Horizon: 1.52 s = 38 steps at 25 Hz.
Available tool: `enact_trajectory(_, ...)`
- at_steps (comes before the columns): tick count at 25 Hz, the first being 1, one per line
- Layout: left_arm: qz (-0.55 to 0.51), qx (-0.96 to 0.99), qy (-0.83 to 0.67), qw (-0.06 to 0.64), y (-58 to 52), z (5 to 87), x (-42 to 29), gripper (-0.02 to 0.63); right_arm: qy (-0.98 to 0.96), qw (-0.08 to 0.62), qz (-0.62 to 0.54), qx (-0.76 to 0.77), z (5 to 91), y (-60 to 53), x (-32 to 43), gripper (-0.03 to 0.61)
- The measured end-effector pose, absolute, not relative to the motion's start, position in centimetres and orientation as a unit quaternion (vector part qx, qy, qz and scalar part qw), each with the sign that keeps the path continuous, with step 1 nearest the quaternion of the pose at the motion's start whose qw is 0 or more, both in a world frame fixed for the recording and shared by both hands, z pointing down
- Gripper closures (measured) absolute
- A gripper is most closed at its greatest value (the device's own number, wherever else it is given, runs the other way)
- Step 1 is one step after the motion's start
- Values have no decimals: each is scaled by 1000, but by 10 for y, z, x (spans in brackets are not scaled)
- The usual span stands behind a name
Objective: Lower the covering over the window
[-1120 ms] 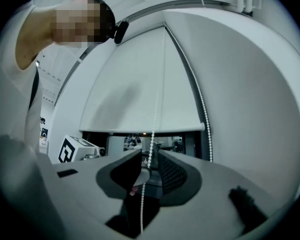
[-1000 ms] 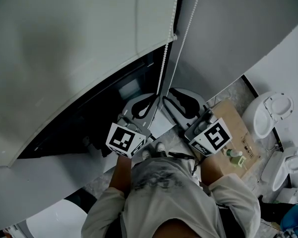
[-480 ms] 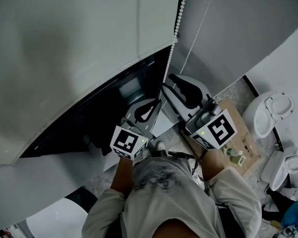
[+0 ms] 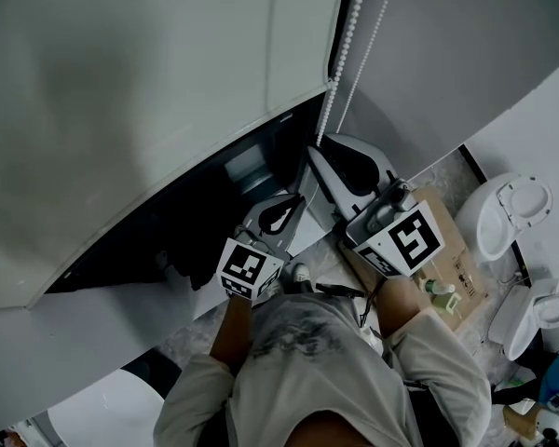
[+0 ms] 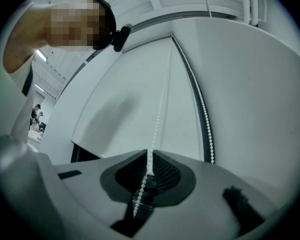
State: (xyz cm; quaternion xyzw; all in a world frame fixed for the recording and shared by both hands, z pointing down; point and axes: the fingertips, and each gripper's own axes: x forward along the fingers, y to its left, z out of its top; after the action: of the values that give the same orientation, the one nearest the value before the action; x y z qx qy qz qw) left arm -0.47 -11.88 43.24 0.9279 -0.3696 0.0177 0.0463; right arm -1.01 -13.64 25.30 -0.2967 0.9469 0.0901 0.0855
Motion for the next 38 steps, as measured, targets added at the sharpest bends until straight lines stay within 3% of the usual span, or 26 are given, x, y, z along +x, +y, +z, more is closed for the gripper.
enact_trajectory(5, 10, 928, -368, 50, -120, 432, -4, 597, 947, 81, 94, -298, 254, -138, -11, 560)
enact_trajectory(12, 2, 929, -368, 39, -116, 423, -4, 571, 946, 84, 83, -302, 259, -143, -4, 560)
enact_trajectory(25, -54, 924, -378, -1, -110, 360, -19, 569, 950, 71, 62, -298, 280, -142, -3, 561)
enact_trajectory(38, -60, 921, -384, -14, -107, 350, -20, 571, 953, 44, 36, -298, 309, -137, 1, 561)
